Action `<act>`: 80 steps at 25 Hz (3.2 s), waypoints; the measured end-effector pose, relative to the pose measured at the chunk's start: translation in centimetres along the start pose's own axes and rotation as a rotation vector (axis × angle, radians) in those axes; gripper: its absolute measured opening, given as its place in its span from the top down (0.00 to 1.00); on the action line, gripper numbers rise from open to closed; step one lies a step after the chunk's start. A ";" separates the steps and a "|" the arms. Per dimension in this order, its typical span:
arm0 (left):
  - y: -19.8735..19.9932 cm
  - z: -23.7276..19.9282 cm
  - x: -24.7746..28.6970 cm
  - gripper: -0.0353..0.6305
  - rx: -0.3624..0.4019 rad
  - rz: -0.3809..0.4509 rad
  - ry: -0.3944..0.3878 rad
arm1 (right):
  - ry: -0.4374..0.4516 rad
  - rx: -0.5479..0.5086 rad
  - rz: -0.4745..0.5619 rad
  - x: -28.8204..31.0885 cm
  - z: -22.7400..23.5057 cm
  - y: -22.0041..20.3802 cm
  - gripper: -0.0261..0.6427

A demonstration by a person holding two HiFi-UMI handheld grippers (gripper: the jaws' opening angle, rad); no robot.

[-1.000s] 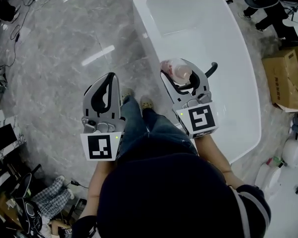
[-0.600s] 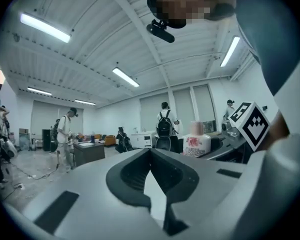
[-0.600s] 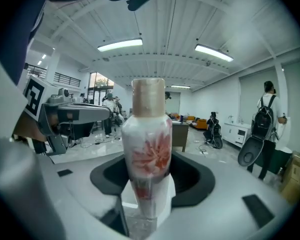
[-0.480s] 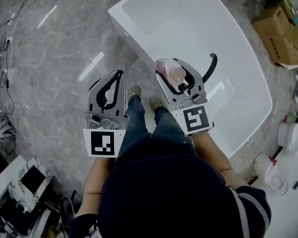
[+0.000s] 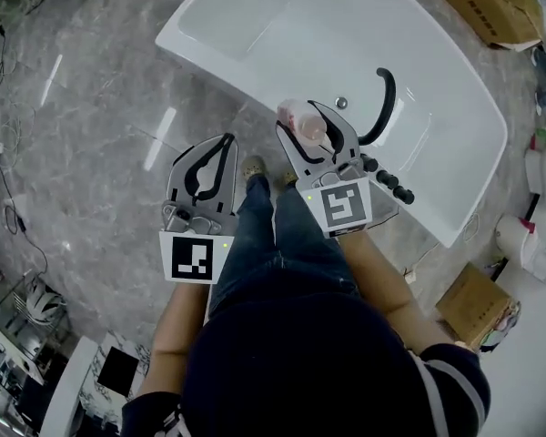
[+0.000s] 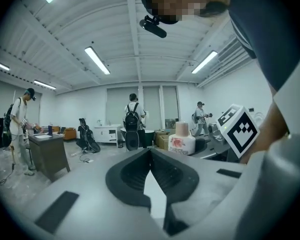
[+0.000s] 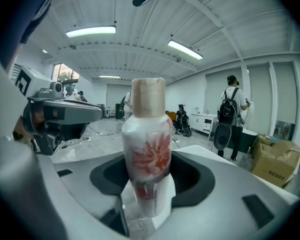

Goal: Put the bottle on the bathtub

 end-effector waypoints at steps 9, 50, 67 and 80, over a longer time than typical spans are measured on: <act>-5.8 0.0 2.6 0.91 -0.060 -0.060 -0.048 | -0.092 0.077 -0.072 2.5 1.5 -8.7 0.60; -15.3 1.6 2.7 0.91 -0.026 -0.199 -0.104 | -0.218 0.094 -0.244 6.6 4.1 -24.1 0.60; -11.4 3.2 1.5 0.91 -0.047 -0.151 -0.108 | -0.299 0.141 -0.229 4.3 3.0 -18.4 0.50; -1.1 1.9 2.1 0.91 -0.043 -0.027 -0.004 | -0.220 0.047 -0.028 -3.0 3.9 0.6 0.90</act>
Point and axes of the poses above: the fingertips, and each gripper's own axes: x forward along the fingers, z to its right, y out of its top, the point moved 2 cm from there along -x, backward along the fingers, and after that the axes turned 14 degrees about z, right-handed, at the moved point
